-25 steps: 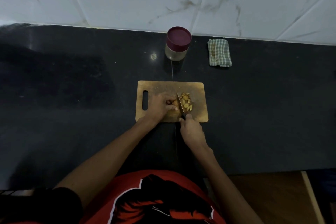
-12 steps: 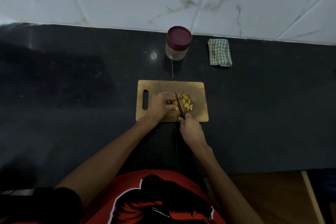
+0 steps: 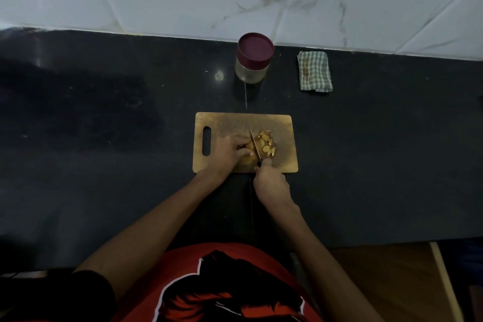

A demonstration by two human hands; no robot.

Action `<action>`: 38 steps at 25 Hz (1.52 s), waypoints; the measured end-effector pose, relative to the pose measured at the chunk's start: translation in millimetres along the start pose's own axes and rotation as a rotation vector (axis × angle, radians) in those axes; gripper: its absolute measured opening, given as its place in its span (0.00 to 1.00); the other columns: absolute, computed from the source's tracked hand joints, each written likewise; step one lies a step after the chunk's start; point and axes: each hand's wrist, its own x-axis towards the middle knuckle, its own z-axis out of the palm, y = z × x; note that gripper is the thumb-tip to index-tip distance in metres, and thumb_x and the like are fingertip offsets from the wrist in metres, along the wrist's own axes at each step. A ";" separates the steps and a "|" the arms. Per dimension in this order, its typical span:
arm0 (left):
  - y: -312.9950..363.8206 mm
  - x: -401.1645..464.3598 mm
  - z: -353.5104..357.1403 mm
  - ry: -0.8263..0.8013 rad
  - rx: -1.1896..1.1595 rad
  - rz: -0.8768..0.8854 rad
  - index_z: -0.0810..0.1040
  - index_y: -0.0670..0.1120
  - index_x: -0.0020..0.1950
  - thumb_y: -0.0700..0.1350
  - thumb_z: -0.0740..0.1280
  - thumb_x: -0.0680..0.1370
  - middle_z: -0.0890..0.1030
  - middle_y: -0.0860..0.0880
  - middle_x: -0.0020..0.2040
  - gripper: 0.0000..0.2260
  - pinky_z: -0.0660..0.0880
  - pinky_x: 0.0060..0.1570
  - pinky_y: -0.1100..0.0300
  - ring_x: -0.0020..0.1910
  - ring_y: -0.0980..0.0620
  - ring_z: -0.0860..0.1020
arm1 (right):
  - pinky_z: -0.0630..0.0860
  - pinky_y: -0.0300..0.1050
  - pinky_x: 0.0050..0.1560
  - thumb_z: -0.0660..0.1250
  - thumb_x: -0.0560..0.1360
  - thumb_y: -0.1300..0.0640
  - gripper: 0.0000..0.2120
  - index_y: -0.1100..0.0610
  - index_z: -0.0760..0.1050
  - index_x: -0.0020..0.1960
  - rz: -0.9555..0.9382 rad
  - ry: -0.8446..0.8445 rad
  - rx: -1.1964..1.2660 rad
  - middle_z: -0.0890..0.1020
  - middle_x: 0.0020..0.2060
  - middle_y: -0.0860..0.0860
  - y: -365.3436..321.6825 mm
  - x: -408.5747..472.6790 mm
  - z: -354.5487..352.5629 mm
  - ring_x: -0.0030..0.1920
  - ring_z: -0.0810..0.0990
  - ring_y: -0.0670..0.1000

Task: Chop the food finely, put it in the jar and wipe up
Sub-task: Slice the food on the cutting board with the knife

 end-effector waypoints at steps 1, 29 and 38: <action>0.7 0.0 -1.0 -0.003 0.001 0.003 0.82 0.40 0.53 0.40 0.74 0.69 0.82 0.46 0.55 0.13 0.74 0.58 0.58 0.54 0.54 0.78 | 0.70 0.52 0.45 0.54 0.84 0.56 0.09 0.59 0.67 0.60 -0.004 -0.005 -0.005 0.79 0.54 0.58 -1.2 1.7 -0.9 0.54 0.78 0.59; 8.6 -3.0 -2.8 -0.004 0.081 0.029 0.82 0.41 0.53 0.37 0.72 0.71 0.82 0.46 0.55 0.11 0.70 0.59 0.63 0.56 0.52 0.78 | 0.76 0.56 0.57 0.56 0.81 0.62 0.12 0.61 0.68 0.64 -0.037 -0.046 -0.008 0.79 0.57 0.60 -14.5 31.1 -10.3 0.57 0.79 0.59; 10.1 -1.1 -5.2 -0.005 0.079 0.010 0.82 0.39 0.54 0.39 0.74 0.69 0.83 0.44 0.53 0.14 0.73 0.56 0.60 0.53 0.50 0.80 | 0.74 0.54 0.52 0.55 0.83 0.59 0.09 0.60 0.67 0.61 0.001 -0.063 -0.023 0.78 0.57 0.59 2.6 16.2 1.8 0.56 0.78 0.59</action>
